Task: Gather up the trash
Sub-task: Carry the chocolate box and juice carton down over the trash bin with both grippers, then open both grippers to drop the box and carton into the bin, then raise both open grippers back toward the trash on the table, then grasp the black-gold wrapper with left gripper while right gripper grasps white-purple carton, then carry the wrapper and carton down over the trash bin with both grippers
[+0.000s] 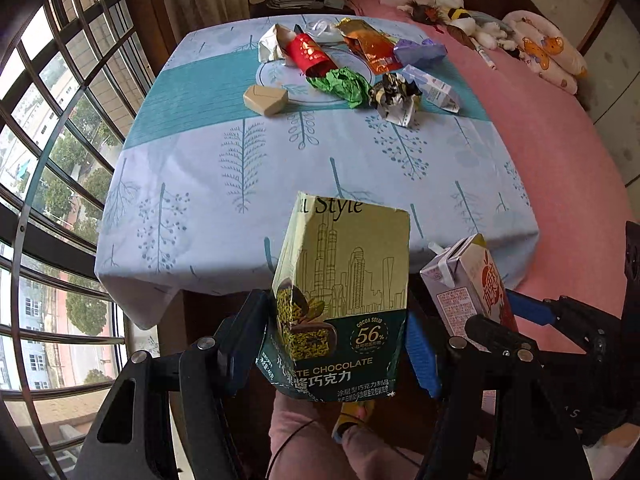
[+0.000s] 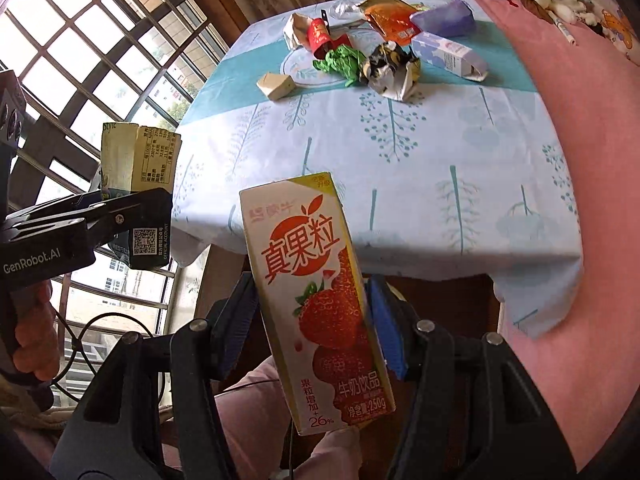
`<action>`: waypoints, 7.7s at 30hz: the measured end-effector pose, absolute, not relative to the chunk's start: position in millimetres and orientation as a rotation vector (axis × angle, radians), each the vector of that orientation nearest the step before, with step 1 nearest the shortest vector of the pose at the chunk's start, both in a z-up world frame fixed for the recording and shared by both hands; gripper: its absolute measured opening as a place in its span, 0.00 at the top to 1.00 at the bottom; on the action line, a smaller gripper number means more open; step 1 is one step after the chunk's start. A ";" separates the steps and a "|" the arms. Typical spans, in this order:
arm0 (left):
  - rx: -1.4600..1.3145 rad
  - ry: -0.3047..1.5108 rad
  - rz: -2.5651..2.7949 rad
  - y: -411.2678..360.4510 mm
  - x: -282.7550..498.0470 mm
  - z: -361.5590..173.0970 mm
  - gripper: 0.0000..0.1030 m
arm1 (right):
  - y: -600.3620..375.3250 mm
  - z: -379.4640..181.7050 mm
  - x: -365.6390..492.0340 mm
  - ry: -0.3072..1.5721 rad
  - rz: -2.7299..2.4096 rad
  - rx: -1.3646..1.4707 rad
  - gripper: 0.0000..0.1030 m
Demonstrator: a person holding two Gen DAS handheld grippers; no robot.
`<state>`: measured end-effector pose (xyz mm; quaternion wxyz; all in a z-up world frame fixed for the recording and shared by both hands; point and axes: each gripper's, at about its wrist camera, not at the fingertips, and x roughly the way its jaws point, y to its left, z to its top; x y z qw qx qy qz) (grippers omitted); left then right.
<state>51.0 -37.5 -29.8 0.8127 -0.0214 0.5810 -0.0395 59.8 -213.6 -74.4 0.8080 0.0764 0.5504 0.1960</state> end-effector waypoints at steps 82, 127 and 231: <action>-0.002 0.877 -0.337 -15.3 57.5 82.1 0.13 | -179.7 57.4 3.4 0.881 0.049 0.195 0.38; -0.151 1.237 0.104 -162.5 371.2 -84.4 0.24 | -287.2 -139.3 425.2 1.215 0.490 -0.182 0.64; 0.072 1.402 -0.284 -85.1 27.8 -337.9 0.49 | -227.1 -369.1 -14.8 1.473 0.006 0.296 0.66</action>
